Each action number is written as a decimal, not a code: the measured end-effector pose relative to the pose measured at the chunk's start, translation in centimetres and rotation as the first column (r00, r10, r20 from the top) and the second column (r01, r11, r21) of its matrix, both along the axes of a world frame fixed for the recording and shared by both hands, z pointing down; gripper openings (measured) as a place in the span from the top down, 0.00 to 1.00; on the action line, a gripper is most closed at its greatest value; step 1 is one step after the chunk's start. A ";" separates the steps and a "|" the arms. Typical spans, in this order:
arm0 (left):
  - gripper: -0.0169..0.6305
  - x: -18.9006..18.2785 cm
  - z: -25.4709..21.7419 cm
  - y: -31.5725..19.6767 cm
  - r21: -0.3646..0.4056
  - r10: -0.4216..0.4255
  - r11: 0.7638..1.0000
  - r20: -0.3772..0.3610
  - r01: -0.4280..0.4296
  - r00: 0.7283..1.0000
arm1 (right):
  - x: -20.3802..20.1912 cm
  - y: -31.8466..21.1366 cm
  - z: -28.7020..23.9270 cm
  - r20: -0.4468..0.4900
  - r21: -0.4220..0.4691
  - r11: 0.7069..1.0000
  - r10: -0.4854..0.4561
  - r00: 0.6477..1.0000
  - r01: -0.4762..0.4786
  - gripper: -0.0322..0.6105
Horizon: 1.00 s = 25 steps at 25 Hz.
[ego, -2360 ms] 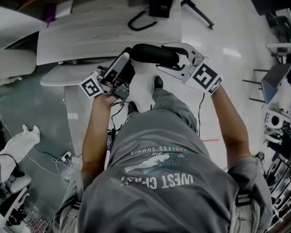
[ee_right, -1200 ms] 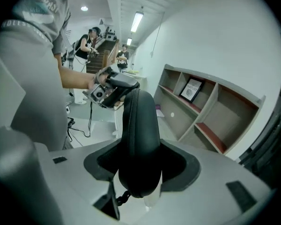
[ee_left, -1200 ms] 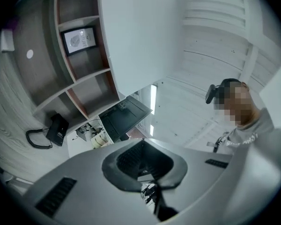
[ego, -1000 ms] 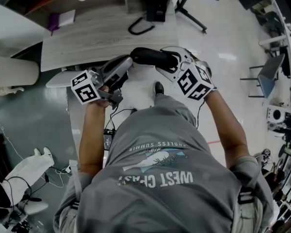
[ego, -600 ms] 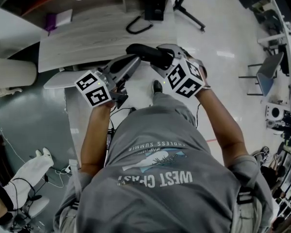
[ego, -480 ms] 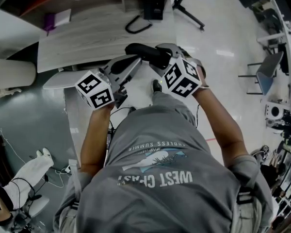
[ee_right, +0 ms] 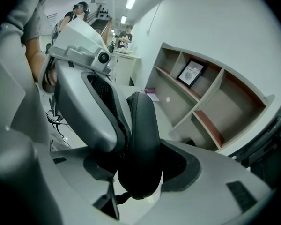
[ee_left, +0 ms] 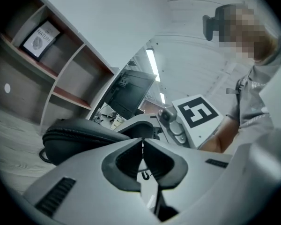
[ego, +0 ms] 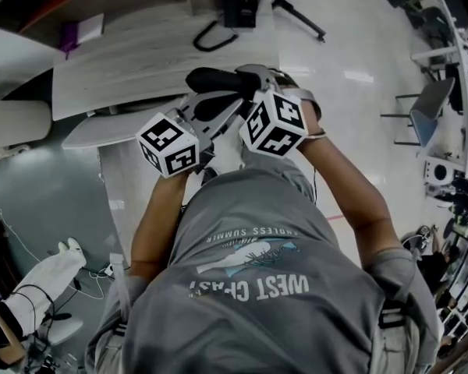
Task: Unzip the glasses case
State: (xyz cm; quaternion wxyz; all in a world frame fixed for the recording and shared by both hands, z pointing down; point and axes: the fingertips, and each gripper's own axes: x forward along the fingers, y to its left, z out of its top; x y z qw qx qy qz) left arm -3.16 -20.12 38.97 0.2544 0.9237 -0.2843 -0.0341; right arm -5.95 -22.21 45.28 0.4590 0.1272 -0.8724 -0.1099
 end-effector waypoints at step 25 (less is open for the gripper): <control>0.96 -3.5 8.2 -8.5 -0.194 -0.241 0.951 0.018 0.240 0.970 | 6.2 -9.6 14.8 -0.010 -0.133 0.989 -0.069 0.998 0.067 0.56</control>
